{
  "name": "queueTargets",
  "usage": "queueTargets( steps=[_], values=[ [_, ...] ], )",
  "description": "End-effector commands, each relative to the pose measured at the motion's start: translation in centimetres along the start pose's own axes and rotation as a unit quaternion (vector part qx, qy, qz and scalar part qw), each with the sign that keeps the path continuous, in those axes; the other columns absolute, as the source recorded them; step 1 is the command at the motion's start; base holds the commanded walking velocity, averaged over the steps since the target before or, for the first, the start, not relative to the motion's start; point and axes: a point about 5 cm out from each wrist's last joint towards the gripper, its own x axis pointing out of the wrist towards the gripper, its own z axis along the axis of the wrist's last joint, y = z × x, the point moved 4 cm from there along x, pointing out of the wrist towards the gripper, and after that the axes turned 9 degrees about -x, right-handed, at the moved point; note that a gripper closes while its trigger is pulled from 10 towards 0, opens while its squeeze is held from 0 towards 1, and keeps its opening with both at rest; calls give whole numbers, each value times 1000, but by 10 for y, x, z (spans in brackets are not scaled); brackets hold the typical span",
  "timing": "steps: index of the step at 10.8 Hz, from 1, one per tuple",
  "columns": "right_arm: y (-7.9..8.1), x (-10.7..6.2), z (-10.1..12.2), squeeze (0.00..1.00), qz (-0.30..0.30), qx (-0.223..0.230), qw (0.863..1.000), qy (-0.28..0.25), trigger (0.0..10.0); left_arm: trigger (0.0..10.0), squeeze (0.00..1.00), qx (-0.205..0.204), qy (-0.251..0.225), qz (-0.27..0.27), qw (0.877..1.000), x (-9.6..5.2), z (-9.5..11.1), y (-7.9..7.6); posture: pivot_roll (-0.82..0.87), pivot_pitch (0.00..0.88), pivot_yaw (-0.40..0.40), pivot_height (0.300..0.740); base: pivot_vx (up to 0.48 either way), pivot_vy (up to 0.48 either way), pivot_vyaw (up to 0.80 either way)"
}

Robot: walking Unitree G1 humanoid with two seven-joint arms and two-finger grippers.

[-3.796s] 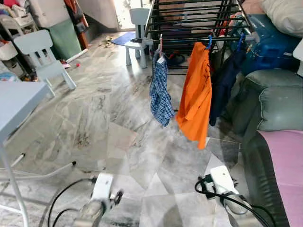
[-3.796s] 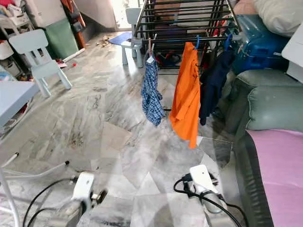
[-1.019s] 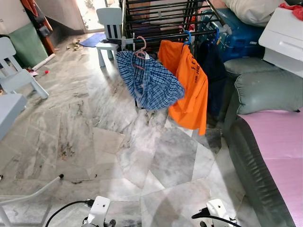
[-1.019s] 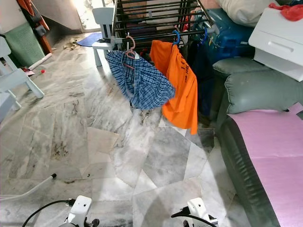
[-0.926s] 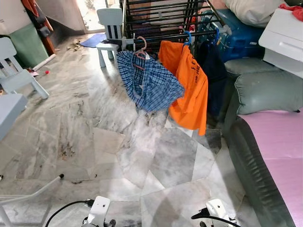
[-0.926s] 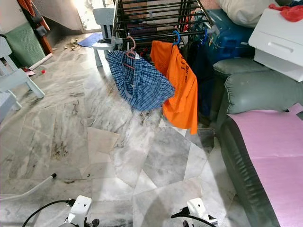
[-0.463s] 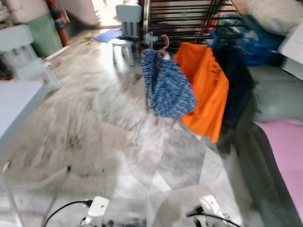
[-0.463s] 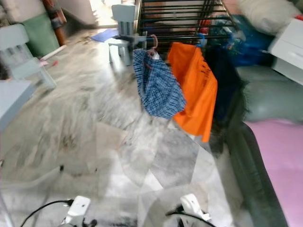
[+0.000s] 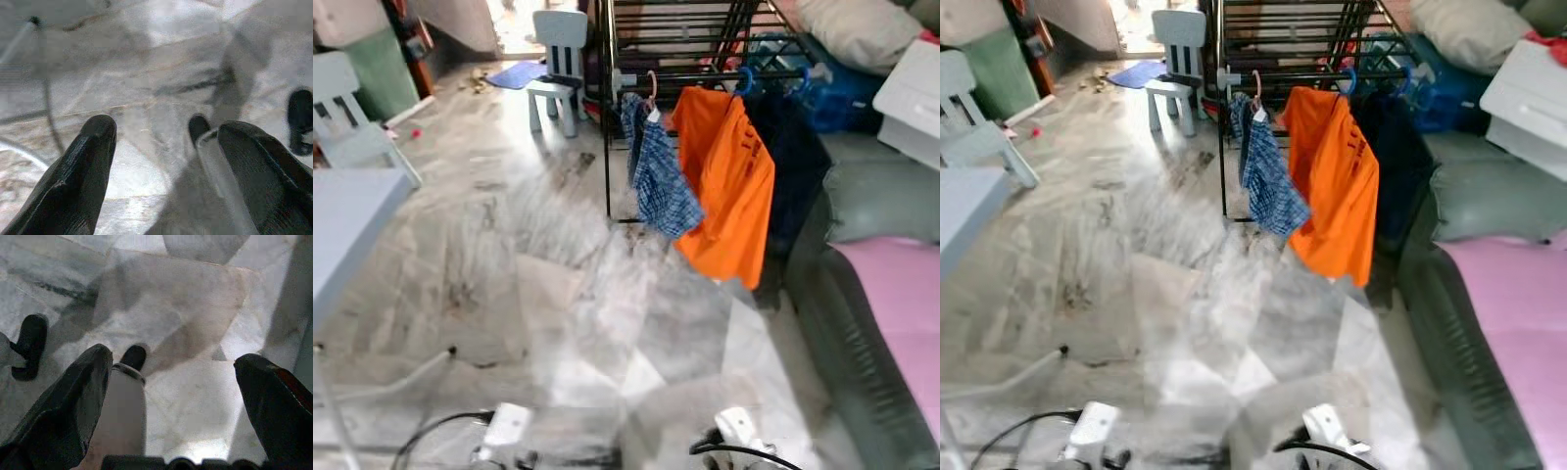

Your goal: Hang hanger

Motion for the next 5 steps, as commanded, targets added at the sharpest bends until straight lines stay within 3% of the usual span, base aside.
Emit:
queueTargets(
  steps=[1,2,5],
  values=[
    [-7,-1,-4,0,-9,0,1000,3,10000,10000,0,3,-4,-7,1000,1,4,-6,-36,0,48,740,0,0,0],
    [-7,-1,-5,0,-7,1,1000,4,10000,10000,0,7,-5,-6,1000,1,5,-5,-42,0,56,740,0,0,0],
    [-9,-1,-2,0,-7,4,1000,1,10000,10000,0,18,-6,-7,1000,2,8,-4,-46,0,59,740,0,0,800]
  ],
)
